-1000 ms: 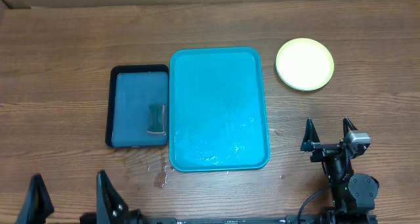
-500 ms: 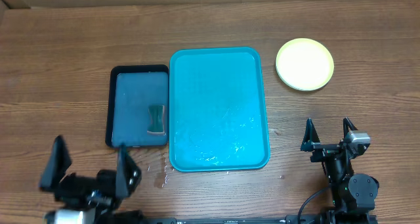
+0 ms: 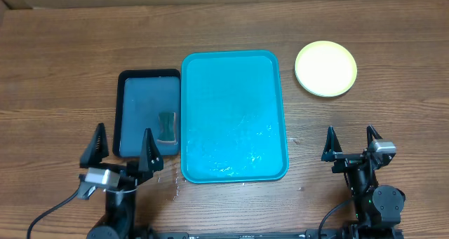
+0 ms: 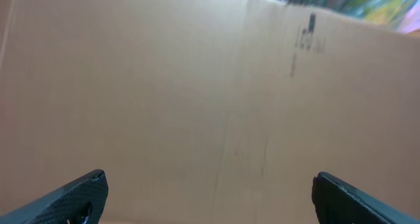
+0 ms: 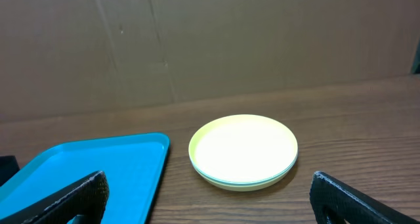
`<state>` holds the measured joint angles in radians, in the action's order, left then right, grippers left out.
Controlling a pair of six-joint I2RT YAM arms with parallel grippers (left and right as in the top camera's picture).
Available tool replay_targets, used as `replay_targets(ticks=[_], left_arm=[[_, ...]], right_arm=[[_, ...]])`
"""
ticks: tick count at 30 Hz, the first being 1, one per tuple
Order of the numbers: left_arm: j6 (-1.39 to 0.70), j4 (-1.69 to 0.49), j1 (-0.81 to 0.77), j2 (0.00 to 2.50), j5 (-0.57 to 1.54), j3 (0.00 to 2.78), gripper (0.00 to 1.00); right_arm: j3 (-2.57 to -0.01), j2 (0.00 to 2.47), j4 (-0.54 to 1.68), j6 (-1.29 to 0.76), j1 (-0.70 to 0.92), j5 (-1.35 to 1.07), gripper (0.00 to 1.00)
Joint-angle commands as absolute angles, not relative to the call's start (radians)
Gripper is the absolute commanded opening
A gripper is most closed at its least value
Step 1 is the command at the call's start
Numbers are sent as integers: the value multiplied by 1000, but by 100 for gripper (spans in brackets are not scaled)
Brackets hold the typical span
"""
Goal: Clean dirty plates on tray and stack at the side
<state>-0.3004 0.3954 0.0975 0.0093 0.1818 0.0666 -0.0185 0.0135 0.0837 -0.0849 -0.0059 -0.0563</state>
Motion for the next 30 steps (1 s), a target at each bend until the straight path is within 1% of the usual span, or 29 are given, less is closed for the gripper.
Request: replay_targets(ticks=[1, 7, 15, 18, 22, 30], left_arm=[[-347, 401, 89, 4, 165, 12, 100], [-351, 253, 89, 4, 155, 5, 100], [-287, -78, 87, 4, 44, 5, 100], [-184, -77, 81, 4, 40, 5, 100], [-110, -77, 69, 3, 39, 5, 100], [-101, -77, 62, 4, 34, 5, 100]], right_arm=[[-8, 3, 79, -81, -3, -64, 100], [-8, 3, 79, -81, -3, -64, 100], [-8, 3, 79, -81, -3, -64, 100], [-8, 3, 79, -81, -3, -64, 100], [-8, 3, 79, -81, -3, -64, 100], [-8, 3, 79, -81, -3, -64, 100]])
